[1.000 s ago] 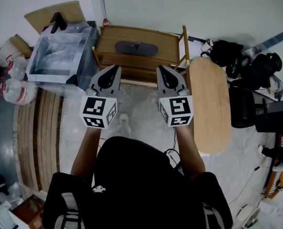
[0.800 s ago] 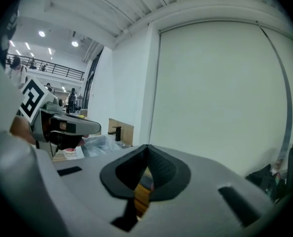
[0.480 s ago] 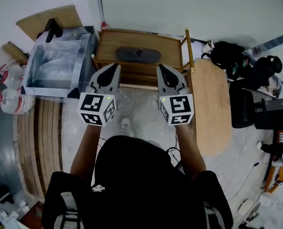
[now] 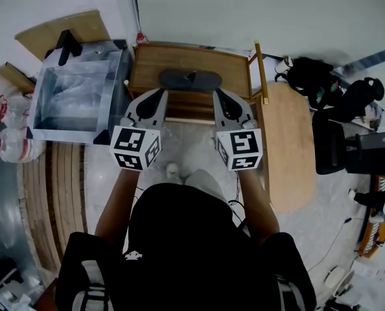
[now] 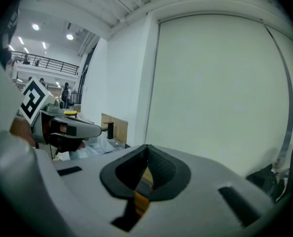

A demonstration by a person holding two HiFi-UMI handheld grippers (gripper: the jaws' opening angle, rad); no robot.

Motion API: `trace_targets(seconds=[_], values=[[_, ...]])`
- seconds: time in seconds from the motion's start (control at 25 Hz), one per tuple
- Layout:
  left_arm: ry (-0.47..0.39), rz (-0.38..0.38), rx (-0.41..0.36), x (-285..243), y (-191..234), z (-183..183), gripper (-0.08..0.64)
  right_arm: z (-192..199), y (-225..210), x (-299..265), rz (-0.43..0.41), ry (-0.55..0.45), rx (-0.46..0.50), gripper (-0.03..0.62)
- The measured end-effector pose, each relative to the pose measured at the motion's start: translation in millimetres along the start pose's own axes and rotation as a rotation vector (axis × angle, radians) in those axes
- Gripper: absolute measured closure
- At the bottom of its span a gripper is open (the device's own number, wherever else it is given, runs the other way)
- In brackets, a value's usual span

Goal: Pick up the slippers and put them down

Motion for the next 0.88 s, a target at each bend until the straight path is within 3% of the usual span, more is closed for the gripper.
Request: trace_targets(seconds=[0.2, 0.88], values=[[0.017, 0.010, 0.030, -10, 3, 9, 0.552, 10, -6, -11, -0.001, 0.023, -0.008, 0.592], [0.116, -0.010, 0.013, -73, 18, 52, 0.552, 57, -49, -66, -0.037, 0.094, -0.054, 0.592]])
Point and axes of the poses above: the fingertips, and each gripper's own axes: x backward along the fingers, y to its left, z out of its underside, the point moved 1 cm from there along x, backward along the fingers, and after that the axes turned 12 degrees about -y, right-handed, at the moved point
